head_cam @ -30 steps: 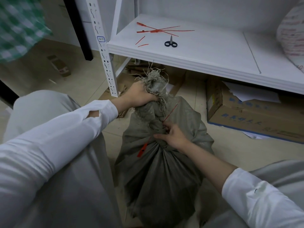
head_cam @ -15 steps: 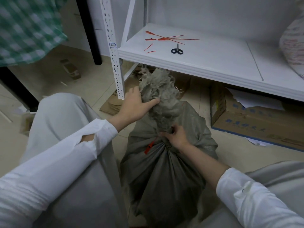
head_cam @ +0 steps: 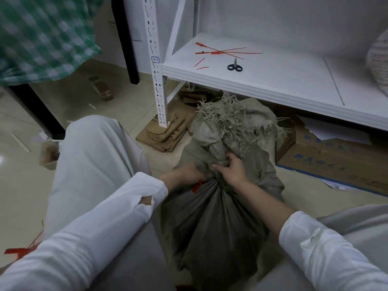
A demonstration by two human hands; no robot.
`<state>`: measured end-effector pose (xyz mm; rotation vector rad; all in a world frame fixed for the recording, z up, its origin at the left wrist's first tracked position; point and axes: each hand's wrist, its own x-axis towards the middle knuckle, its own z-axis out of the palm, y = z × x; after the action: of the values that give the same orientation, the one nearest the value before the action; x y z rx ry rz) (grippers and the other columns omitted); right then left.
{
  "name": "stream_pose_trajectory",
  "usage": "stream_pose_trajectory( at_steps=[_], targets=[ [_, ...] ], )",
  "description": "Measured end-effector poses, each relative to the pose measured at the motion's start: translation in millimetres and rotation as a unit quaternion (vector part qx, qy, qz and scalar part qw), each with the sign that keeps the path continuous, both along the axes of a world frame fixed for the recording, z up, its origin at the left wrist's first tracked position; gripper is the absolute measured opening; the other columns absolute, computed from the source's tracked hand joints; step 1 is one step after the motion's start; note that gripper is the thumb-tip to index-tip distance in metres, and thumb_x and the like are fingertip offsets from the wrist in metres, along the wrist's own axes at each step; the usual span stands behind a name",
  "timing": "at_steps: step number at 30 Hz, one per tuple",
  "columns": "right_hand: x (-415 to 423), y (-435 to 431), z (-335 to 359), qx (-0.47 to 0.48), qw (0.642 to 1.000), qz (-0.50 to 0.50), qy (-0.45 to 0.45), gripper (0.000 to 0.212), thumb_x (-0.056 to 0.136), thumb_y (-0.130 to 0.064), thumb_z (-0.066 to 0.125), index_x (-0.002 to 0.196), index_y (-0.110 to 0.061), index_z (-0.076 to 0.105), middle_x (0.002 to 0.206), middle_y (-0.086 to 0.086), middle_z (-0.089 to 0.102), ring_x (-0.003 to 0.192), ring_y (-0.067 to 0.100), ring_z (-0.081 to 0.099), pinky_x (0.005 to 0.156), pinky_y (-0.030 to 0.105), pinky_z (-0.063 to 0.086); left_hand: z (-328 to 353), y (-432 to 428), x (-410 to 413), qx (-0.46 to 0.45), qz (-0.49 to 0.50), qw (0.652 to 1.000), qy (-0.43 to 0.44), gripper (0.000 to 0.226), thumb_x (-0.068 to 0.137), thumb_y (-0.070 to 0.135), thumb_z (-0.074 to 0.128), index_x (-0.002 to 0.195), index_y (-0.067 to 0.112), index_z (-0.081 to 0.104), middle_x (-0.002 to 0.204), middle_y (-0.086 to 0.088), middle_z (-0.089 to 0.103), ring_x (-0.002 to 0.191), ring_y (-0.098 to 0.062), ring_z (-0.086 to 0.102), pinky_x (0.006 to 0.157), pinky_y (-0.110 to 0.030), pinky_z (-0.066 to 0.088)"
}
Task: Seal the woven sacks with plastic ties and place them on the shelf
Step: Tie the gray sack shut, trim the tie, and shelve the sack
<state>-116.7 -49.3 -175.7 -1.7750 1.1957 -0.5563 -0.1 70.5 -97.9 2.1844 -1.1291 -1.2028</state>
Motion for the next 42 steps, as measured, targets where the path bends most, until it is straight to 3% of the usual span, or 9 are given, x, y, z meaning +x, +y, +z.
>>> stream_pose_trajectory(
  at_steps=[4, 12, 19, 21, 23, 30, 34, 38, 42],
  targets=[
    [-1.1, -0.7, 0.3, 0.008, 1.000, -0.008, -0.009, 0.055, 0.067, -0.021, 0.087, 0.112, -0.007, 0.058, 0.108, 0.010, 0.068, 0.100, 0.025, 0.065, 0.092, 0.042, 0.052, -21.5, -9.1, -1.2, 0.040, -0.026, 0.999, -0.011, 0.034, 0.084, 0.014, 0.065, 0.115, 0.002, 0.061, 0.116, -0.015, 0.064, 0.103, -0.027, 0.062, 0.082, -0.030, 0.050],
    [-4.3, 0.9, 2.1, -0.010, 1.000, -0.014, -0.021, 0.049, 0.067, -0.017, 0.087, 0.098, -0.016, 0.049, 0.100, 0.007, 0.065, 0.093, 0.024, 0.063, 0.086, 0.037, 0.051, -47.6, -14.9, -4.9, 0.022, -0.077, 0.996, -0.033, 0.026, 0.089, 0.013, 0.062, 0.111, -0.001, 0.064, 0.112, -0.016, 0.065, 0.106, -0.029, 0.060, 0.076, -0.024, 0.041],
    [-6.6, 0.6, 2.9, 0.005, 1.000, -0.007, -0.023, 0.050, 0.065, -0.025, 0.087, 0.096, -0.024, 0.049, 0.102, 0.005, 0.067, 0.094, 0.021, 0.065, 0.088, 0.043, 0.052, -57.9, -21.0, -4.7, -0.033, -0.046, 0.996, -0.075, 0.026, 0.085, 0.012, 0.067, 0.062, 0.011, 0.055, 0.081, -0.013, 0.061, 0.077, -0.021, 0.054, 0.065, -0.027, 0.037],
    [-7.0, -0.2, 0.2, 0.007, 1.000, -0.009, -0.024, 0.051, 0.060, -0.031, 0.087, 0.092, -0.031, 0.047, 0.099, 0.005, 0.068, 0.091, 0.021, 0.067, 0.086, 0.046, 0.053, -57.4, -20.2, -9.6, -0.085, -0.015, 0.995, -0.057, 0.004, 0.083, 0.008, 0.066, 0.082, 0.006, 0.063, 0.090, -0.012, 0.067, 0.084, -0.021, 0.060, 0.071, -0.029, 0.045],
    [-6.8, -1.5, -1.5, 0.003, 1.000, -0.009, -0.027, 0.052, 0.057, -0.036, 0.086, 0.092, -0.030, 0.048, 0.097, 0.005, 0.068, 0.090, 0.021, 0.067, 0.086, 0.048, 0.053, -57.6, -19.6, -13.6, -0.132, 0.027, 0.991, -0.010, 0.020, 0.082, 0.004, 0.066, 0.101, 0.004, 0.060, 0.100, -0.010, 0.069, 0.094, -0.022, 0.064, 0.081, -0.033, 0.052],
    [-5.1, -0.6, 1.3, 0.013, 1.000, -0.015, -0.021, 0.043, 0.071, -0.019, 0.084, 0.101, -0.009, 0.055, 0.101, 0.011, 0.068, 0.096, 0.026, 0.065, 0.090, 0.043, 0.049, -59.8, -5.9, -25.4, -0.269, -0.079, 0.959, -0.023, 0.030, 0.079, -0.004, 0.063, 0.107, 0.004, 0.067, 0.092, -0.008, 0.072, 0.084, -0.013, 0.068, 0.076, -0.021, 0.054],
    [-6.7, -3.0, 7.0, 0.042, 0.999, 0.004, -0.013, 0.049, 0.069, -0.022, 0.086, 0.105, -0.007, 0.057, 0.107, 0.007, 0.067, 0.102, 0.020, 0.063, 0.094, 0.037, 0.048, -54.5, -7.5, -10.4, -0.289, -0.248, 0.908, -0.175, 0.020, 0.085, 0.012, 0.064, 0.104, 0.014, 0.072, 0.105, -0.003, 0.072, 0.093, -0.015, 0.065, 0.079, -0.021, 0.048],
    [-9.2, -4.4, 9.9, 0.025, 0.999, 0.037, 0.009, 0.030, 0.078, -0.012, 0.075, 0.100, -0.013, 0.054, 0.099, 0.000, 0.062, 0.095, 0.014, 0.056, 0.079, 0.024, 0.040, -56.4, -15.6, -10.2, -0.383, -0.362, 0.767, -0.368, 0.026, 0.081, 0.023, 0.050, 0.073, 0.012, 0.073, 0.091, -0.009, 0.067, 0.088, -0.021, 0.061, 0.063, -0.028, 0.054],
    [-11.6, -12.6, 11.8, 0.053, 0.996, 0.065, -0.017, 0.029, 0.070, -0.017, 0.081, 0.087, -0.017, 0.057, 0.096, 0.002, 0.067, 0.093, 0.017, 0.063, 0.083, 0.023, 0.049, -55.8, -23.6, -8.8, -0.441, -0.458, 0.647, -0.422, 0.024, 0.077, 0.016, 0.050, 0.070, 0.015, 0.073, 0.098, -0.007, 0.069, 0.103, -0.021, 0.055, 0.096, -0.030, 0.040]
  ],
)
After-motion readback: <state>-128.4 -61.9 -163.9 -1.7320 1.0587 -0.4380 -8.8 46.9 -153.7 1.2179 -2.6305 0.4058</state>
